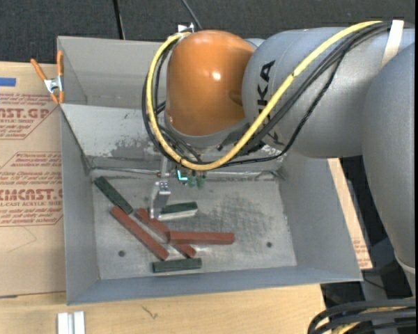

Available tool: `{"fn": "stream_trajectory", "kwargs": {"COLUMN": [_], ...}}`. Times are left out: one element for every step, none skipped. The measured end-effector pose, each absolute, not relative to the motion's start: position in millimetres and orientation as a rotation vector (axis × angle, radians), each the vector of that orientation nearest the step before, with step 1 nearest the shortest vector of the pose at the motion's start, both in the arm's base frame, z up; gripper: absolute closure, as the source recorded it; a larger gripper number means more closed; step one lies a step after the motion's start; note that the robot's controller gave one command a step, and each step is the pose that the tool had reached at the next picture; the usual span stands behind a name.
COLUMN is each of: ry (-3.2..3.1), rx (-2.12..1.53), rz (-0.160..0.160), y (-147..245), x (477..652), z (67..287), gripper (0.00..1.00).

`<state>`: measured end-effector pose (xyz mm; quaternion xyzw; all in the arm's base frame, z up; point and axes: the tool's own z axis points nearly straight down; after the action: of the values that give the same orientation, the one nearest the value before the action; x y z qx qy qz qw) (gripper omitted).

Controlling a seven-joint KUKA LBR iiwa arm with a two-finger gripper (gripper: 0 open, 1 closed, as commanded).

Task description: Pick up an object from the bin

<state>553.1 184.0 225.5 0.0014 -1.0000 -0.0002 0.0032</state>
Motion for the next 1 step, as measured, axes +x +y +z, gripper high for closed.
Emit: {"fn": "stream_trajectory", "kwargs": {"ry": [-3.143], "rx": [0.001], "rz": [-0.003], "y": [182.9], "x": [555.0], "z": [230.1], "gripper": [0.0]}}
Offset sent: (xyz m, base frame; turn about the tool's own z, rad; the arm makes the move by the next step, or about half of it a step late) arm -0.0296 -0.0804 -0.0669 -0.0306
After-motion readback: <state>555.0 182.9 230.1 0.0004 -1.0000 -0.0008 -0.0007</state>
